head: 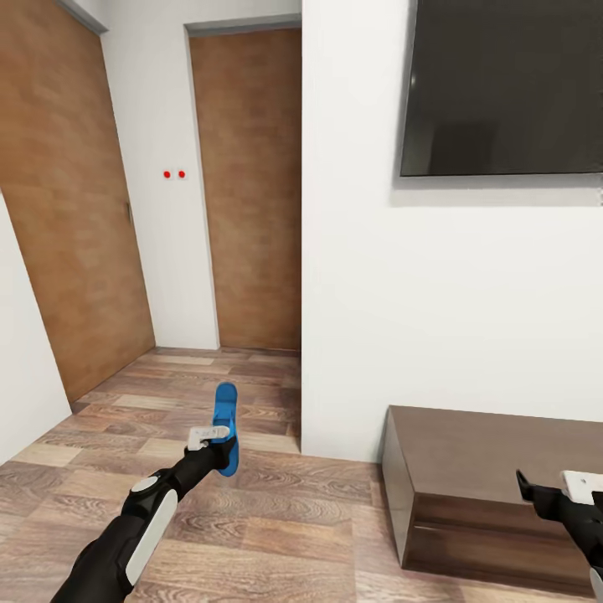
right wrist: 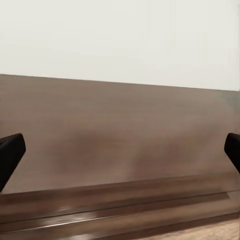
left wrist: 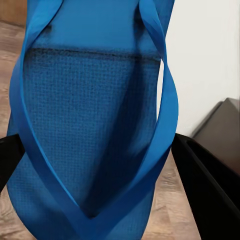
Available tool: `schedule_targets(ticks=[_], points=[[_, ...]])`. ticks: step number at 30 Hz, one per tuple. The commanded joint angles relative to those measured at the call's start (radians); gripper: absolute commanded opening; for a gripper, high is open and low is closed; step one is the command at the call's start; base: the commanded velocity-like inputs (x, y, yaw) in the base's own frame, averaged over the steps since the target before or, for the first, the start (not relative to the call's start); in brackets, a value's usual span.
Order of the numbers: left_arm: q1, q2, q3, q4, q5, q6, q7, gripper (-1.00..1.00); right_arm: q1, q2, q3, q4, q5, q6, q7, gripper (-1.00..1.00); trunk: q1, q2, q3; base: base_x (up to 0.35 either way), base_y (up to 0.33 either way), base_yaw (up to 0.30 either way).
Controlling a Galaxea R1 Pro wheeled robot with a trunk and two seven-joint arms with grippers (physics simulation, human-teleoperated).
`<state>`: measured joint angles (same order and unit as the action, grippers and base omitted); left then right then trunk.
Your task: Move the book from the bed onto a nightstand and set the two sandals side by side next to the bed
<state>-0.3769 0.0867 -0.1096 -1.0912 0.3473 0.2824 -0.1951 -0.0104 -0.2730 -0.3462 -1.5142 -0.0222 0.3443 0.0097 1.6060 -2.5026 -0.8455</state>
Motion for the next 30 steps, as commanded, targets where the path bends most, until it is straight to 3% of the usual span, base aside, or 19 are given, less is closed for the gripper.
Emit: schedule_targets(ticks=[1, 13, 24, 30], points=[[0.0, 0.001, -0.001, -0.001, 0.009, 0.006, 0.001, -1.0, 0.0, 0.0, 0.0, -0.001, -0.002, 0.005, 0.001, 1.0, -0.001, 0.0, 0.003, 0.0, 0.0, 0.0], [0.0, 0.001, -0.002, -0.001, 0.009, 0.006, 0.001, -1.0, 0.0, 0.0, 0.0, -0.001, -0.002, 0.005, 0.001, 1.0, -0.006, 0.003, 0.049, 0.0, 0.0, 0.0], [0.0, -0.001, -0.004, 0.015, 0.01, 0.004, 0.0, -1.0, 0.0, 0.0, 0.001, 0.007, -0.005, 0.005, 0.002, 1.0, -0.049, 0.08, 0.084, 0.0, 0.0, 0.0], [0.001, 0.005, -0.002, 0.092, 0.01, -0.002, -0.004, -1.0, 0.0, 0.0, 0.001, 0.027, -0.005, 0.005, 0.003, 1.0, -0.072, 0.122, 0.102, 0.0, 0.0, 0.0]])
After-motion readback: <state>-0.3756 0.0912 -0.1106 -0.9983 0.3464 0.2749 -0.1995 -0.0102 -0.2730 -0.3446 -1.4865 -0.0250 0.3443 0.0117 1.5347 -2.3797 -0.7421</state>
